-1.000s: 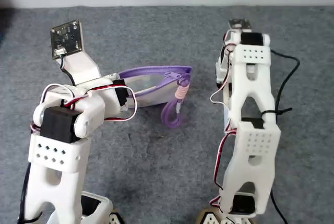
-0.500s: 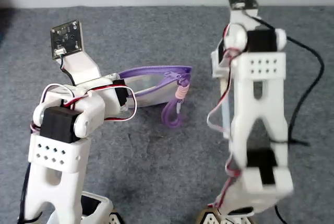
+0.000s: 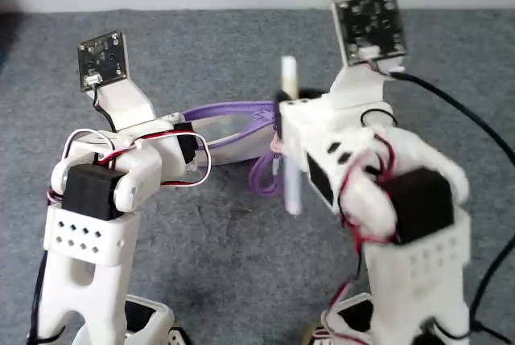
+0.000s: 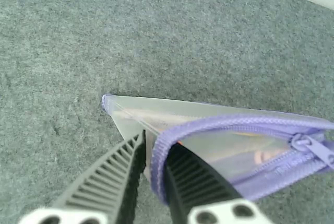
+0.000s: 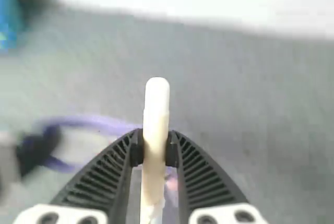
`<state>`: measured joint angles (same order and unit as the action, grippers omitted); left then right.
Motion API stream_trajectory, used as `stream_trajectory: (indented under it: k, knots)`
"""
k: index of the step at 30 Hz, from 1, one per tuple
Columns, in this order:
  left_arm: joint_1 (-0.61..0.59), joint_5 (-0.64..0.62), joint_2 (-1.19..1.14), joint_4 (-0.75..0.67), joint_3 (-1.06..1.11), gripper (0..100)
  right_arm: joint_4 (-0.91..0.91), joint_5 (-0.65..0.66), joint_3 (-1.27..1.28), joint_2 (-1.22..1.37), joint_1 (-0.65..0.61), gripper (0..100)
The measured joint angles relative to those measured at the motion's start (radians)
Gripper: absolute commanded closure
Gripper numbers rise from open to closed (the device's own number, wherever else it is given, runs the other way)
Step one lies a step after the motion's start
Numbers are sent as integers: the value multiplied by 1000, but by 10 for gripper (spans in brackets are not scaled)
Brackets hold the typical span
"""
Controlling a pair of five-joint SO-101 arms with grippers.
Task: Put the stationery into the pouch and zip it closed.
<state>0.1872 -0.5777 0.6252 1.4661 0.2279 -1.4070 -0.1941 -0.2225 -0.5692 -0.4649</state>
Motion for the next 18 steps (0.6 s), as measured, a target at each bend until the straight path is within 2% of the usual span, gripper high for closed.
stream_trajectory:
  k: [3,9,18]
  knots:
    - [0,0,0,0,0,988,153,-17,8,-23,-71,991]
    - [0,0,0,0,0,988,420,-21,8,0,-100,991]
    - [0,0,0,0,0,988,482,-21,12,146,-100,991]
